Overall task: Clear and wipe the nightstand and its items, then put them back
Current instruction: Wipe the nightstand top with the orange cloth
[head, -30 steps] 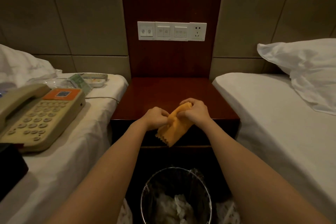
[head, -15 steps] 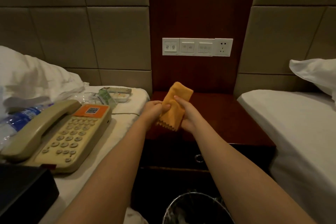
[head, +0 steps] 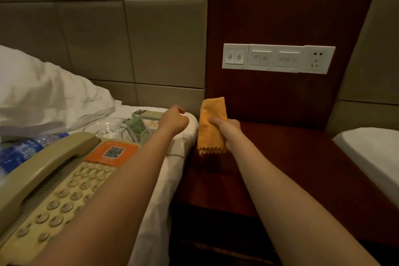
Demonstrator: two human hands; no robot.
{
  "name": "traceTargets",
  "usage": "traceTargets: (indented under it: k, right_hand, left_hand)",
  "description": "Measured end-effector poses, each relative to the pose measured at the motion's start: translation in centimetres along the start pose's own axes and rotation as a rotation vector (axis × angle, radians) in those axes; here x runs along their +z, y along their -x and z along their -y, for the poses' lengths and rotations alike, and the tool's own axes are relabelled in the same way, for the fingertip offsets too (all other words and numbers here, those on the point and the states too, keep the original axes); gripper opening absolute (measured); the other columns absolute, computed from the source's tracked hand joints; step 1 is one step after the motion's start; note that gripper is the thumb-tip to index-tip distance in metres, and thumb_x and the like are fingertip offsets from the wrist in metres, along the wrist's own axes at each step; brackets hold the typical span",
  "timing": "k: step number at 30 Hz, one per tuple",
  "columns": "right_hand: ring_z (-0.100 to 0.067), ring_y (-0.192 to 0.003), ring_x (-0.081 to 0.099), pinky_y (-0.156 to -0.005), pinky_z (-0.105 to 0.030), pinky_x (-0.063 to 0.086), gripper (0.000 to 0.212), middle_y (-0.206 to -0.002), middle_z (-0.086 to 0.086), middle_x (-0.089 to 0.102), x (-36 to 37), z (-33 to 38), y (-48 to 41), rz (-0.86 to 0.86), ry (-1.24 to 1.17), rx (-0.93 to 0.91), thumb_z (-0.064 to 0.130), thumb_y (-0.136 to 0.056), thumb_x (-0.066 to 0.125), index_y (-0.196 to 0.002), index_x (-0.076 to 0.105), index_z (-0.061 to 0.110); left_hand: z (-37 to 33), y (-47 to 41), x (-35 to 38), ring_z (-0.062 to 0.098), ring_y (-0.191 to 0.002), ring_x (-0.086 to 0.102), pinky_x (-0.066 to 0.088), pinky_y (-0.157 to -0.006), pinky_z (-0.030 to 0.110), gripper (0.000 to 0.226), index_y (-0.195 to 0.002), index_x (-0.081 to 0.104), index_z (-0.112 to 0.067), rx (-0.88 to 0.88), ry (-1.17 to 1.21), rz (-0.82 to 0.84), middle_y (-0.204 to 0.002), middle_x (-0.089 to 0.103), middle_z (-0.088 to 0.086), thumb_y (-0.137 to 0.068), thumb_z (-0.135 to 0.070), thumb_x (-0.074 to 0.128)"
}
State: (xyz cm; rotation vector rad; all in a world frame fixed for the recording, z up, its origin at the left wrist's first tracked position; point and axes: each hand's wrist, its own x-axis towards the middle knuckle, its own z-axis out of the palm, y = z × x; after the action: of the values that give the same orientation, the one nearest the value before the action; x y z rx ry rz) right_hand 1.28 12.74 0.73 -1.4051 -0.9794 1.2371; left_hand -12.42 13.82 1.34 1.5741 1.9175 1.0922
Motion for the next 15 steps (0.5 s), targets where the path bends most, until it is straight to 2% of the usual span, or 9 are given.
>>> traceTargets:
  k: [4,6,10,15]
  right_hand:
    - [-0.031,-0.121,0.048,-0.096,-0.040,0.042,0.062,-0.133,-0.012,0.049,1.2,-0.8,-3.2,0.008,0.048,0.023,0.028,-0.081,0.071,-0.131,0.042,0.006]
    - [-0.031,-0.121,0.049,-0.094,-0.038,0.042,0.060,-0.133,-0.013,0.049,1.8,-1.1,-4.4,0.023,0.067,0.037,0.027,-0.082,0.070,-0.131,0.042,0.005]
    - [-0.030,-0.120,0.049,-0.081,-0.032,0.038,0.057,-0.133,-0.012,0.049,2.3,-1.3,-6.6,0.041,0.083,0.034,0.025,-0.084,0.068,-0.131,0.041,0.005]
    - [-0.029,-0.121,0.048,-0.080,-0.031,0.036,0.058,-0.133,-0.011,0.049,2.4,-1.5,-8.1,0.035,0.092,0.031,0.025,-0.085,0.066,-0.133,0.040,0.006]
  left_hand:
    - [0.6,-4.2,0.3,0.034,-0.120,0.049,0.042,-0.103,0.043,0.053,-0.129,0.049,-0.011,-0.059,-0.123,0.040,-0.131,0.051,0.017,-0.077,-0.015,0.056]
    - [1.3,-6.2,0.8,0.037,-0.124,0.044,0.040,-0.104,0.046,0.059,-0.129,0.047,-0.010,-0.130,-0.276,0.089,-0.133,0.048,0.021,-0.071,-0.015,0.056]
    - [2.1,-9.1,1.3,0.038,-0.122,0.043,0.040,-0.102,0.042,0.042,-0.113,0.057,-0.004,-0.164,-0.491,0.112,-0.128,0.052,0.022,-0.074,-0.019,0.056]
    - [3.0,-11.9,2.2,0.036,-0.123,0.042,0.028,-0.108,0.042,0.036,-0.111,0.060,-0.005,-0.162,-0.718,0.097,-0.121,0.056,0.016,-0.079,-0.022,0.058]
